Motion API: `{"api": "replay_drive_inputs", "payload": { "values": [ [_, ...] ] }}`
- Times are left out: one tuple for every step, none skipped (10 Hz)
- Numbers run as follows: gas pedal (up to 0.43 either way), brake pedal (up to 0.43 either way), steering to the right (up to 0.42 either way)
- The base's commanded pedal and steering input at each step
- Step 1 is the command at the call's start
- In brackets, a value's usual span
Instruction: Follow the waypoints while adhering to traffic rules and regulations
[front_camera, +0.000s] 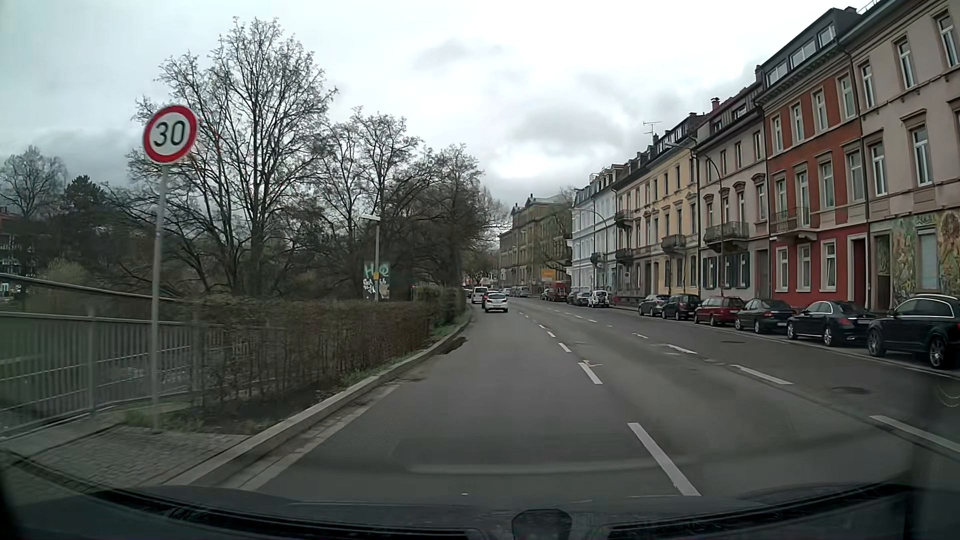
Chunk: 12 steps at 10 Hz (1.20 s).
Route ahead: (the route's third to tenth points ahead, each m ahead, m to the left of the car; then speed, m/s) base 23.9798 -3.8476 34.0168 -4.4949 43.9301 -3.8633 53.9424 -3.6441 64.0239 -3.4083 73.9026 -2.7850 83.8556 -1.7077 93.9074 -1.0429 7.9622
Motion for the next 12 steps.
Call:
{"api": "replay_drive_inputs", "payload": {
  "values": [
    [0.028, 0.000, 0.011],
    [0.039, 0.000, 0.011],
    [0.047, 0.000, 0.011],
    [0.047, 0.000, 0.011],
    [0.047, 0.000, 0.011],
    [0.047, 0.000, 0.010],
    [0.047, 0.000, 0.010],
    [0.047, 0.000, 0.010],
    [0.059, 0.000, 0.010],
    [0.059, 0.000, 0.009],
    [0.067, 0.000, 0.009],
    [0.067, 0.000, 0.009]
  ]
}}
